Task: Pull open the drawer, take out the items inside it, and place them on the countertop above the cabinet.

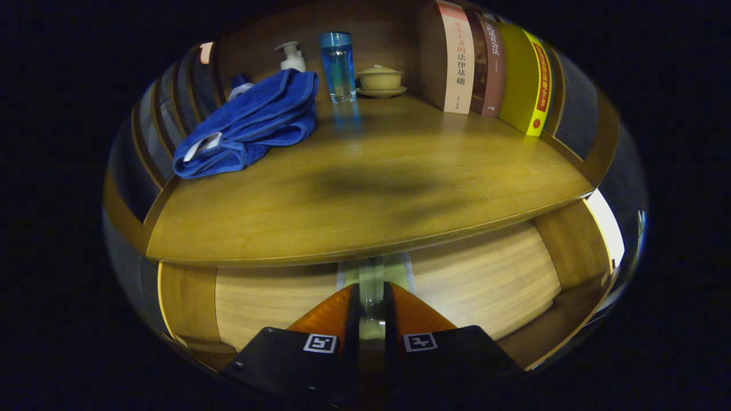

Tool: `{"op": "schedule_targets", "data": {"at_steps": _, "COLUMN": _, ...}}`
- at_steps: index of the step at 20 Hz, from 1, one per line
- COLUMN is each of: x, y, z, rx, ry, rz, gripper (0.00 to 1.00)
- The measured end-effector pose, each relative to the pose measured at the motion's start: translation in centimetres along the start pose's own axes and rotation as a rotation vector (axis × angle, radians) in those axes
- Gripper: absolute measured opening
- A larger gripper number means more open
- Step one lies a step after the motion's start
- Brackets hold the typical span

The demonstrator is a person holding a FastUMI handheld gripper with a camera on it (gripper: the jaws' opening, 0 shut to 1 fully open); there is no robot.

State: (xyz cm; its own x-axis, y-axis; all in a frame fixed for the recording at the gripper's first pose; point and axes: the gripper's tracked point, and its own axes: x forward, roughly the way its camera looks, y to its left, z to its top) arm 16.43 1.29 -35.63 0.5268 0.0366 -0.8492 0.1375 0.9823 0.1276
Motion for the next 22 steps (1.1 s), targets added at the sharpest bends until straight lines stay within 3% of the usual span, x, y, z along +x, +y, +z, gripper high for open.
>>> {"op": "schedule_targets", "data": {"at_steps": 12, "x": -7.9, "y": -1.1, "z": 1.6, "rx": 0.03, "ry": -0.089, "rz": -0.036, "gripper": 0.29}}
{"op": "schedule_targets", "data": {"at_steps": 22, "x": -10.1, "y": -0.6, "z": 1.9, "rx": -0.039, "ry": -0.27, "rz": -0.011, "gripper": 0.29}}
